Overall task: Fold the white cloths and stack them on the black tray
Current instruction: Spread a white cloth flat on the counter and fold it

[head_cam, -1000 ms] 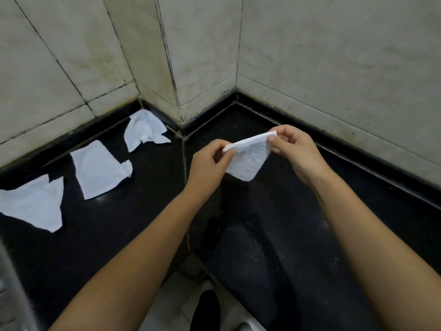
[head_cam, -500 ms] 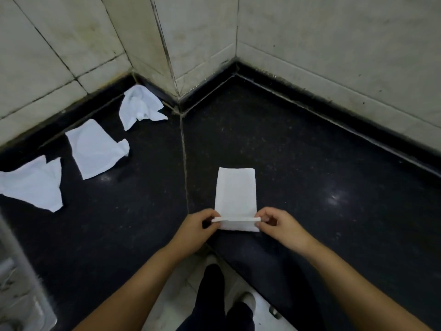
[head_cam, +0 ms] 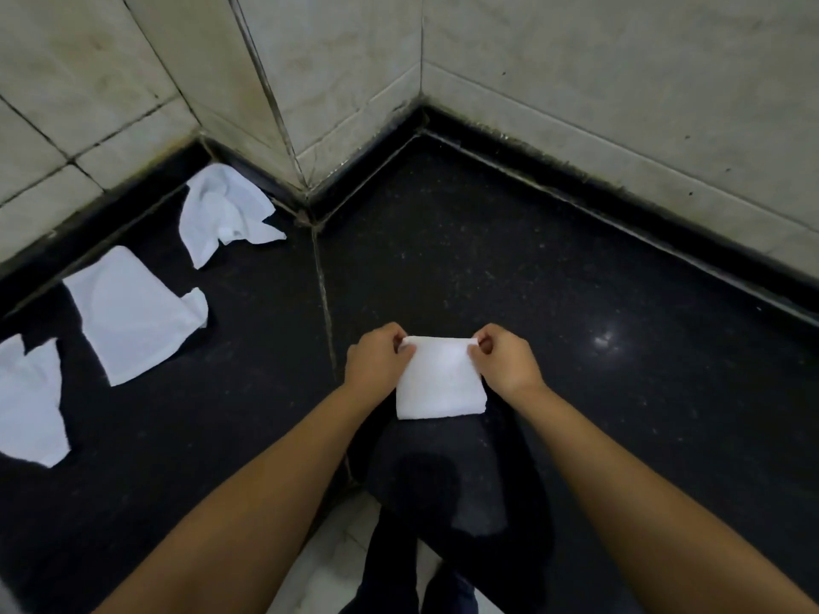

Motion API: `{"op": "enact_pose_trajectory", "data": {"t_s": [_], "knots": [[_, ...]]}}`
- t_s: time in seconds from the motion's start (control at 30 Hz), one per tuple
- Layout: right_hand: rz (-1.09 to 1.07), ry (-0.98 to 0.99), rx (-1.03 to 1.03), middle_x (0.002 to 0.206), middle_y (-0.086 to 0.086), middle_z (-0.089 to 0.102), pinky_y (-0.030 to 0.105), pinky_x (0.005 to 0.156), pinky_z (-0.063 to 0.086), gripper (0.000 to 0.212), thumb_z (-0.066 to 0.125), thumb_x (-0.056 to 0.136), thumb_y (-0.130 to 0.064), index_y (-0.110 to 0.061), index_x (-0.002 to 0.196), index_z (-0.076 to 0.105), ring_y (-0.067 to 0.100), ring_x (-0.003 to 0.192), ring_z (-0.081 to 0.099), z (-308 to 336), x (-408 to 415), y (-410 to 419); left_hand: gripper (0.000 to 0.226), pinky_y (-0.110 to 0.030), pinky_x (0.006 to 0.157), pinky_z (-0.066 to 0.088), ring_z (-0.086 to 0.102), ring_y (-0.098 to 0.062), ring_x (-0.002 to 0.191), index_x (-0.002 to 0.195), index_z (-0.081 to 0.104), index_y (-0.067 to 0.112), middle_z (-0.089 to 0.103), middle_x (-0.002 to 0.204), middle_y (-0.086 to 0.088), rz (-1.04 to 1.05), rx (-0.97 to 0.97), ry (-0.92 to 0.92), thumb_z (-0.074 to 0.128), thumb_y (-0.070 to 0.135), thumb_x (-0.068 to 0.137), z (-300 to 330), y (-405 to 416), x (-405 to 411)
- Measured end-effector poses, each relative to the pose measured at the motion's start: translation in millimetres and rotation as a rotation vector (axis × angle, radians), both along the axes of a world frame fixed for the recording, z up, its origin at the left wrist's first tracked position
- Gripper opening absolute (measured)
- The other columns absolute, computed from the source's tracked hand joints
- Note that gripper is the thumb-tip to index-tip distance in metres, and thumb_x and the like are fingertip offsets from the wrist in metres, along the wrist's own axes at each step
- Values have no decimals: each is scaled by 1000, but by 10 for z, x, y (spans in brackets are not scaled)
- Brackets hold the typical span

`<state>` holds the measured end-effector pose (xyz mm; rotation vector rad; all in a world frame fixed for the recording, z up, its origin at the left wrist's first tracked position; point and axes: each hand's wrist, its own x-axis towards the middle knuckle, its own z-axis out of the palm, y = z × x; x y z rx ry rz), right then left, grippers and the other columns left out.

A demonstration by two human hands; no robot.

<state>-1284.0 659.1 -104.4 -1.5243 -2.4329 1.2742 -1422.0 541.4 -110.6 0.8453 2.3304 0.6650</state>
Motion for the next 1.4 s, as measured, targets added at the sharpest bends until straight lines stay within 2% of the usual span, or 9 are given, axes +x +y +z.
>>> {"op": "enact_pose_trajectory", "data": {"t_s": [0.2, 0.33, 0.53, 0.7, 0.77, 0.87, 1.03, 1.2, 1.4], "knots": [[44, -133, 210, 122, 9, 56, 38, 81, 50, 38, 47, 96, -30, -11, 129, 46, 25, 104, 57, -1, 63, -89, 25, -36, 89, 40, 54, -18, 92, 101, 49, 18, 56, 96, 2, 73, -1, 169, 56, 39, 90, -14, -118, 88], [61, -323, 159, 121, 13, 56, 40, 86, 49, 48, 43, 95, -45, -5, 122, 46, 28, 108, 57, 14, 78, -270, 39, -37, 95, 36, 49, -20, 111, 115, 50, 14, 53, 116, -2, 91, -203, 229, 46, 47, 93, -47, -285, 278], [103, -361, 146, 114, 8, 61, 35, 88, 44, 23, 46, 90, -18, -10, 109, 56, 26, 104, 58, 78, -7, -369, 29, -42, 99, 36, 43, -28, 120, 115, 53, 9, 45, 128, -11, 130, -307, 83, 50, 25, 91, 82, -54, 435], [-116, 112, -108, 87, 1, 56, 25, 60, 41, 5, 56, 88, -17, -13, 90, 53, 18, 82, 54, 317, 362, -376, 13, -31, 72, 46, 55, -20, 87, 97, 49, 10, 58, 104, -11, 290, 121, -293, 57, 15, 88, 301, -240, 614], [-197, 336, -227, 86, 1, 58, 24, 62, 44, 8, 58, 87, -12, -16, 84, 52, 16, 81, 55, 426, 592, -404, 20, -31, 73, 51, 59, -18, 91, 107, 49, 11, 60, 108, -9, 390, 294, -508, 58, 11, 88, 427, -346, 770], [-279, 559, -410, 103, 6, 66, 30, 72, 52, 19, 58, 87, -6, -15, 104, 57, 19, 90, 64, 553, 942, -491, 40, -33, 79, 53, 61, -17, 97, 126, 46, 13, 61, 108, 0, 415, 396, -718, 59, 7, 89, 568, -451, 1038], [-410, 768, -530, 110, 4, 68, 31, 71, 54, 35, 55, 87, 0, -13, 120, 55, 20, 97, 67, 678, 1573, -710, 27, -34, 75, 54, 65, -19, 98, 117, 60, 15, 67, 111, -4, 262, 388, -885, 55, 8, 92, 757, -533, 1456], [-661, 857, -452, 107, 8, 70, 35, 69, 54, 20, 55, 92, -11, -11, 111, 63, 25, 96, 67, 795, 2373, -1065, 23, -41, 89, 54, 66, -20, 103, 116, 60, 15, 69, 111, -4, 44, 328, -980, 52, 20, 96, 884, -505, 1992], [-1000, 928, -250, 104, 12, 69, 35, 71, 53, 14, 53, 93, -9, -10, 98, 66, 24, 89, 66, 826, 3421, -1818, 16, -41, 93, 52, 66, -20, 101, 106, 64, 13, 71, 106, -5, -252, 195, -1040, 53, 15, 95, 827, -648, 2904]]}}
